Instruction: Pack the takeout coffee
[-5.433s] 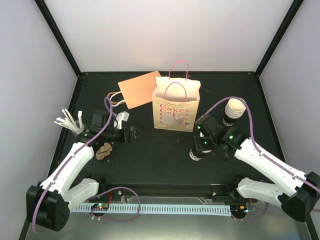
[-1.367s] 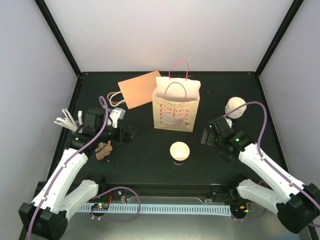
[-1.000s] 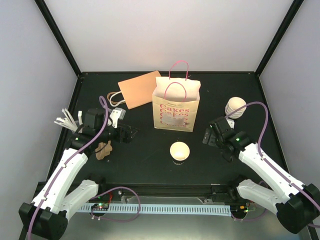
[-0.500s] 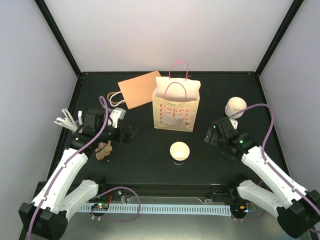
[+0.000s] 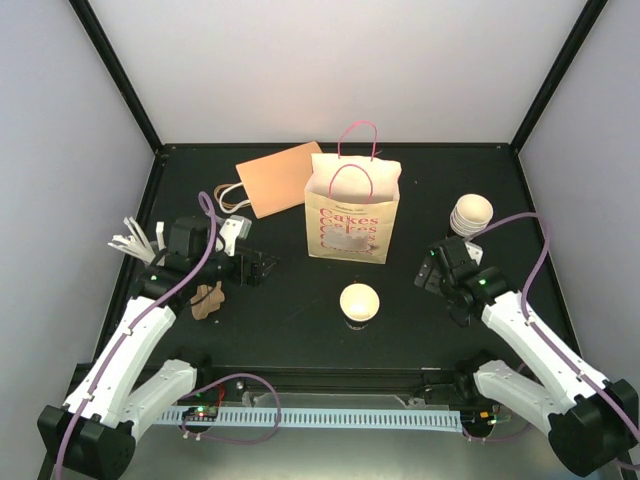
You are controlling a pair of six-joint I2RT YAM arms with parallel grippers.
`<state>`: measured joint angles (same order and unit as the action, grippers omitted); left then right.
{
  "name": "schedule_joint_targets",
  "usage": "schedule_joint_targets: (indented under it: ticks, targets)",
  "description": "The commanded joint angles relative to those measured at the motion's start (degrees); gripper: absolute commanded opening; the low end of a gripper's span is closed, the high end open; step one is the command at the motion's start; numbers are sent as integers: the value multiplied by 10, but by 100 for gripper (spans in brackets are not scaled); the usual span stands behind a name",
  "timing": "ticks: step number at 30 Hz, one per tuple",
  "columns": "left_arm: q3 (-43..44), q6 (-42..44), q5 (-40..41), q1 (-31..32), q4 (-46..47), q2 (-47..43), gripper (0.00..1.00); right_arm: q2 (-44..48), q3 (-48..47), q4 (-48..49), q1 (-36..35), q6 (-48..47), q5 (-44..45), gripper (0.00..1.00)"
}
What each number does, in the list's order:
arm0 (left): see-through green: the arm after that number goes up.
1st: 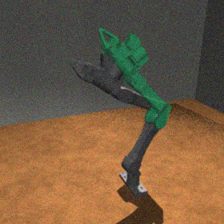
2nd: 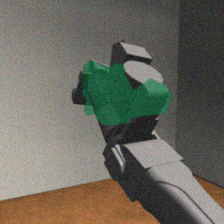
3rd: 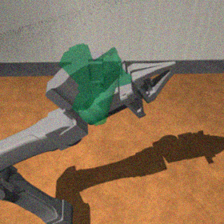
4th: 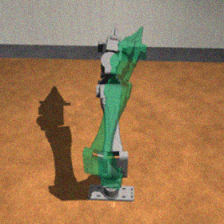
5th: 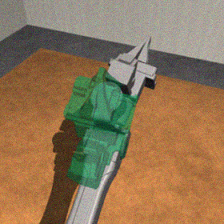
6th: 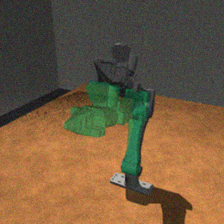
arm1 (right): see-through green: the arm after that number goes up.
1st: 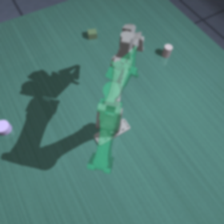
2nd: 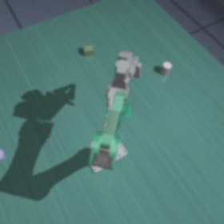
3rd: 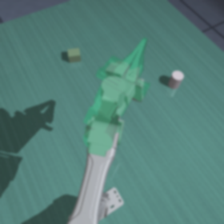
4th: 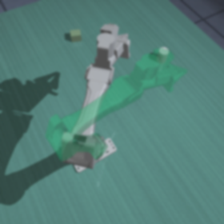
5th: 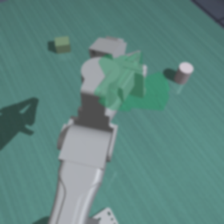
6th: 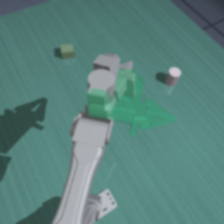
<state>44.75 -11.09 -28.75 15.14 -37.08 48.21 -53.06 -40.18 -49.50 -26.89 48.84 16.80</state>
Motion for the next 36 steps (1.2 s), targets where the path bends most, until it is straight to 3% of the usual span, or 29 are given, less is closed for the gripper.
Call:
schedule_joint_targets:
  ticks: [1, 9, 18, 36]
  targets:
    - [0, 8, -17, 2, 15, -8, 99, -9, 12, -15, 46, 18, 11, 100]
    - [-1, 8, -21, 2, 16, -8, 99, -27, 23, 26, 155, -28, -52, 100]
    - [-1, 9, -21, 2, 15, -7, 99, -133, -2, 79, 266, -71, -119, 96]
    - [-2, 8, -21, 2, 16, -3, 99, -196, 0, 108, 300, -99, -90, 100]
